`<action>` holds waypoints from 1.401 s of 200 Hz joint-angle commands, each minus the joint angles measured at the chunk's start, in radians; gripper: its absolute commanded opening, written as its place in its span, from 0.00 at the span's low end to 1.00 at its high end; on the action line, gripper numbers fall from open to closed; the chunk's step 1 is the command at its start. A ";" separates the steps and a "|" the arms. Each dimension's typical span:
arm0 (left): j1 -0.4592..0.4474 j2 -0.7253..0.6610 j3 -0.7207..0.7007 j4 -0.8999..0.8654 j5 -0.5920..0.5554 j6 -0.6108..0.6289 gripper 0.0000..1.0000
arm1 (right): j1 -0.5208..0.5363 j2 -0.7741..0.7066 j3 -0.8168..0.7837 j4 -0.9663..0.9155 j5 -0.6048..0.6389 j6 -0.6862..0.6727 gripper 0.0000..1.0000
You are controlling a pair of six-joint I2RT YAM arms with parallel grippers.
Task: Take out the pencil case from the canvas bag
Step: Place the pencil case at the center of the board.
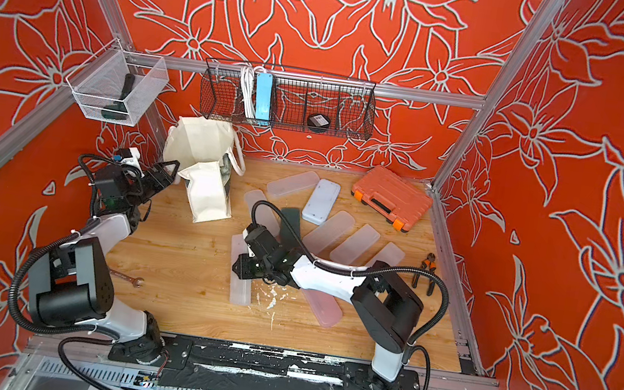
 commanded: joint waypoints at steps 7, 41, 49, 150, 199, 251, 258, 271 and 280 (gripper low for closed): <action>0.004 -0.035 0.009 -0.038 -0.004 0.037 0.82 | -0.010 0.048 0.043 -0.040 -0.078 0.031 0.17; 0.005 -0.054 0.013 -0.066 -0.019 0.050 0.83 | -0.026 0.077 0.040 -0.046 -0.099 0.060 0.19; 0.004 -0.060 0.012 -0.068 -0.018 0.049 0.83 | -0.030 0.083 0.045 -0.062 -0.097 0.059 0.20; 0.004 -0.136 -0.022 -0.105 -0.049 0.105 0.88 | -0.055 0.152 0.111 -0.200 -0.105 0.027 0.31; 0.005 -0.154 -0.020 -0.123 -0.044 0.122 0.89 | -0.058 0.159 0.121 -0.262 -0.071 0.016 0.47; 0.004 -0.182 -0.028 -0.135 -0.059 0.130 0.92 | -0.058 0.143 0.126 -0.314 -0.025 -0.003 0.55; 0.004 -0.184 -0.029 -0.138 -0.063 0.130 0.93 | -0.057 0.140 0.125 -0.319 -0.019 -0.005 0.56; 0.004 -0.188 -0.030 -0.140 -0.067 0.129 0.93 | -0.058 0.134 0.128 -0.332 -0.007 -0.009 0.56; 0.004 -0.189 -0.030 -0.142 -0.067 0.131 0.93 | -0.058 0.131 0.128 -0.338 -0.001 -0.012 0.56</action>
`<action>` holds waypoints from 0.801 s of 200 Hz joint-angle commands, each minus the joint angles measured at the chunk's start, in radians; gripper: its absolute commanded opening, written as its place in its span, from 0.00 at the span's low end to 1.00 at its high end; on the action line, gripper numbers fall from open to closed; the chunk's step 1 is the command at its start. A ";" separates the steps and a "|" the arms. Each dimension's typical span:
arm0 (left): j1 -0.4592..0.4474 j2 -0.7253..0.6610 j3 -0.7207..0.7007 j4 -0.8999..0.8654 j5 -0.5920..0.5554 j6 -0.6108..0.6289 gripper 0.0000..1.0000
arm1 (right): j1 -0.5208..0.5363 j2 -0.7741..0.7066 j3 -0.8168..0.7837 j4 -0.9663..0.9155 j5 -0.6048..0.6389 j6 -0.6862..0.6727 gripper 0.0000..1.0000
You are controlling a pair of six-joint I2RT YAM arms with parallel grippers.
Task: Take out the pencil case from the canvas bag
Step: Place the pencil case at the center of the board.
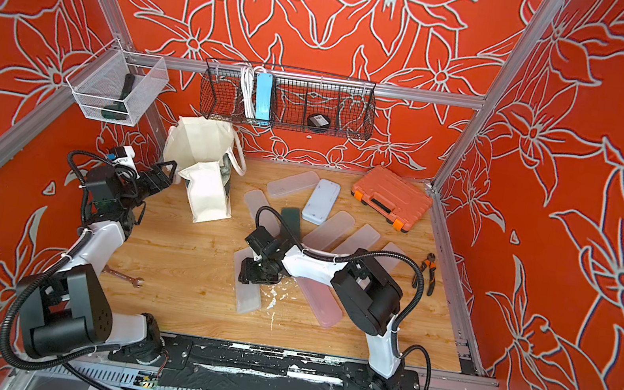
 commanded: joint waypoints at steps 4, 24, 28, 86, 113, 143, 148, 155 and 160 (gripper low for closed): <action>0.003 -0.022 -0.010 -0.002 -0.011 0.011 0.93 | -0.006 -0.010 0.020 -0.072 0.052 -0.024 0.57; 0.003 -0.026 -0.014 -0.007 -0.011 0.014 0.93 | -0.006 -0.016 0.022 -0.088 0.071 -0.031 0.60; 0.003 -0.028 -0.015 -0.008 -0.011 0.014 0.93 | -0.006 -0.017 0.023 -0.092 0.076 -0.032 0.60; 0.004 -0.037 -0.003 -0.044 -0.007 0.029 0.96 | -0.005 -0.059 -0.008 -0.094 0.146 -0.026 0.72; 0.004 -0.045 -0.005 -0.052 -0.017 0.035 0.98 | -0.006 -0.081 -0.024 -0.081 0.151 -0.030 0.75; 0.005 -0.062 -0.017 -0.054 -0.014 0.049 0.98 | -0.004 -0.117 -0.056 -0.047 0.167 -0.026 0.79; 0.005 -0.067 -0.022 -0.053 -0.017 0.051 0.98 | -0.004 -0.124 -0.061 -0.043 0.171 -0.028 0.80; 0.006 -0.073 -0.027 -0.053 -0.022 0.055 0.98 | -0.005 -0.134 -0.070 -0.033 0.172 -0.029 0.83; 0.005 -0.078 -0.029 -0.055 -0.026 0.058 0.98 | -0.004 -0.142 -0.077 -0.027 0.175 -0.031 0.87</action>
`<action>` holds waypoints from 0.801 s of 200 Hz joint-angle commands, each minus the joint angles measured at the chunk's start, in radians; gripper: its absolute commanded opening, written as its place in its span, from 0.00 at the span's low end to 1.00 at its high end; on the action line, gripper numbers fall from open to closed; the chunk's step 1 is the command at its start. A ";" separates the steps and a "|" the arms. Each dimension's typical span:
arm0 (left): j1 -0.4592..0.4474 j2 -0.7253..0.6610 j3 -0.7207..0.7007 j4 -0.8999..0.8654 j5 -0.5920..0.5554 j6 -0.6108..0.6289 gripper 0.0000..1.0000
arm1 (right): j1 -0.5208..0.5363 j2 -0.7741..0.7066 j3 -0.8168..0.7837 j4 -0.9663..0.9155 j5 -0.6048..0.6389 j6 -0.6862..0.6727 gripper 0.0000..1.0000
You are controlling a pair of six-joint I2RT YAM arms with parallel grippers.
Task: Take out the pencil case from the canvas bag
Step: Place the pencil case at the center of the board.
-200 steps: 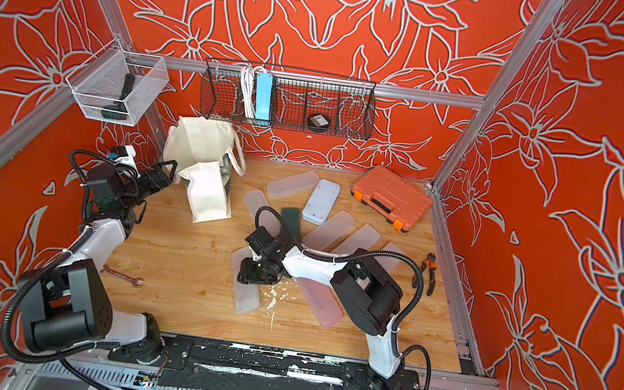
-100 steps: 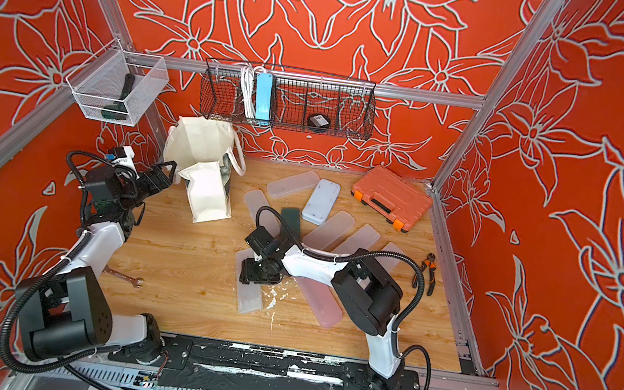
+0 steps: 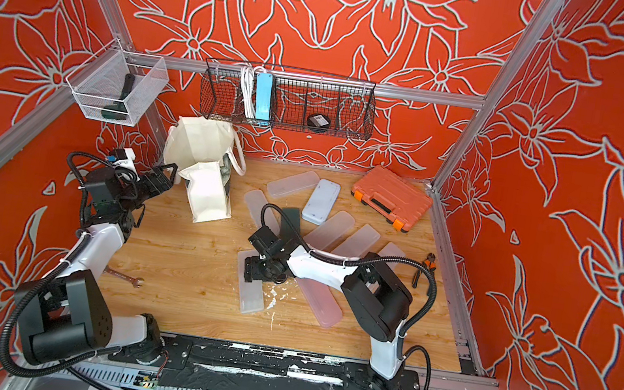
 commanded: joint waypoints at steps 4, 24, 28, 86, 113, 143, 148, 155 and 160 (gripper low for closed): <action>0.006 -0.044 -0.017 -0.004 -0.016 0.027 0.98 | -0.003 -0.061 -0.039 0.030 0.039 -0.014 0.93; 0.006 -0.061 -0.014 -0.039 -0.049 0.053 0.98 | -0.003 -0.093 -0.063 0.049 0.054 -0.017 0.98; 0.006 -0.065 -0.011 -0.046 -0.055 0.059 0.98 | -0.002 -0.098 -0.066 0.051 0.056 -0.020 0.98; 0.005 -0.152 0.001 -0.136 -0.127 0.157 0.98 | -0.002 -0.163 -0.097 0.056 0.103 -0.027 0.98; 0.006 -0.216 -0.009 -0.186 -0.163 0.212 0.98 | -0.004 -0.205 -0.116 0.048 0.145 -0.035 0.98; 0.006 -0.276 -0.031 -0.244 -0.163 0.288 0.98 | -0.007 -0.243 -0.120 0.021 0.189 -0.052 0.98; 0.006 -0.315 -0.034 -0.258 -0.155 0.306 0.98 | -0.007 -0.248 -0.120 0.017 0.193 -0.056 0.98; 0.005 -0.333 -0.041 -0.278 -0.144 0.324 0.98 | -0.009 -0.256 -0.122 0.010 0.201 -0.061 0.98; 0.005 -0.346 -0.045 -0.291 -0.141 0.330 0.98 | -0.010 -0.262 -0.123 0.005 0.208 -0.064 0.98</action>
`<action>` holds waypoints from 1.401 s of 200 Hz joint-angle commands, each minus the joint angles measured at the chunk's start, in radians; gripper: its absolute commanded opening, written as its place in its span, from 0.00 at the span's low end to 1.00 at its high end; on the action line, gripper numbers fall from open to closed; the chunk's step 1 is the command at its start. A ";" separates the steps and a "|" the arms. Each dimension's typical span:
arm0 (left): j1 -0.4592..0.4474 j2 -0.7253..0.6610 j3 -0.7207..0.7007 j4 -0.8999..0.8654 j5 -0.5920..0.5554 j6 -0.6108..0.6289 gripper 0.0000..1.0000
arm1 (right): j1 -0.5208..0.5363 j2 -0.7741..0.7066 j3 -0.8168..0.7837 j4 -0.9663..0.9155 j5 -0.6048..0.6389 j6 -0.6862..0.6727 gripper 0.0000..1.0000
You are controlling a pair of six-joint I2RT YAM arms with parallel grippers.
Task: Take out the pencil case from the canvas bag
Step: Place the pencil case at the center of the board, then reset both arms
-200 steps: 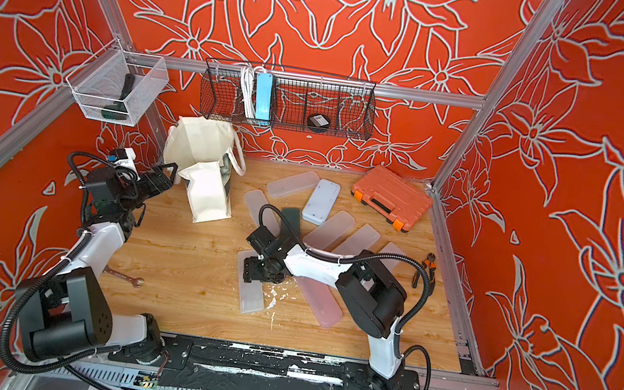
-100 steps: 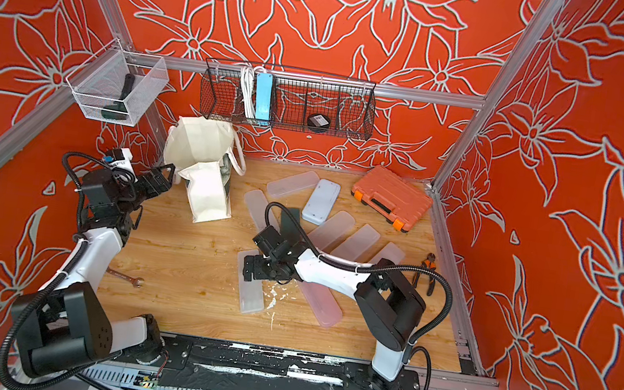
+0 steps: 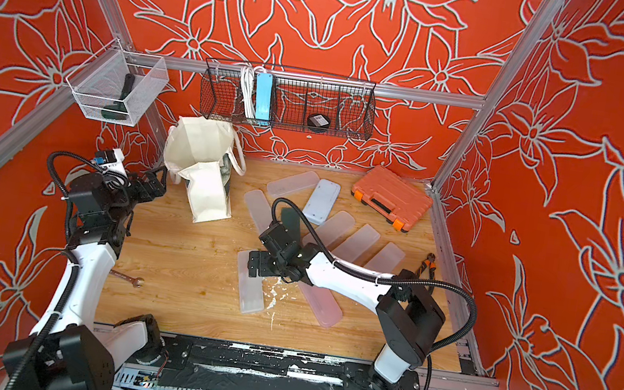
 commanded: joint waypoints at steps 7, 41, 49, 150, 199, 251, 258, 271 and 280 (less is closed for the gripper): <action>0.006 -0.087 -0.034 -0.099 0.011 0.091 0.98 | -0.012 -0.049 -0.016 -0.057 0.074 -0.036 0.98; 0.005 -0.182 -0.096 -0.146 0.082 0.081 0.98 | -0.049 -0.098 -0.022 -0.103 0.104 -0.071 0.98; 0.006 -0.199 -0.117 -0.146 0.107 0.074 0.98 | -0.061 -0.113 -0.023 -0.118 0.114 -0.082 0.98; -0.012 -0.235 -0.414 0.098 0.319 0.077 0.98 | -0.235 -0.403 -0.181 -0.170 0.394 -0.209 0.98; -0.078 -0.190 -0.520 0.196 0.293 0.113 0.98 | -0.349 -0.540 -0.323 -0.092 0.485 -0.237 0.98; -0.236 -0.082 -0.568 0.308 0.068 0.123 0.98 | -0.468 -0.603 -0.436 0.004 0.504 -0.273 0.98; -0.248 -0.062 -0.564 0.321 0.031 0.109 0.98 | -0.485 -0.600 -0.441 0.007 0.500 -0.271 0.98; -0.261 -0.023 -0.551 0.338 -0.025 0.078 0.98 | -0.510 -0.592 -0.452 0.012 0.504 -0.270 0.98; -0.269 0.021 -0.539 0.339 -0.057 0.061 0.98 | -0.525 -0.585 -0.459 0.023 0.512 -0.272 0.98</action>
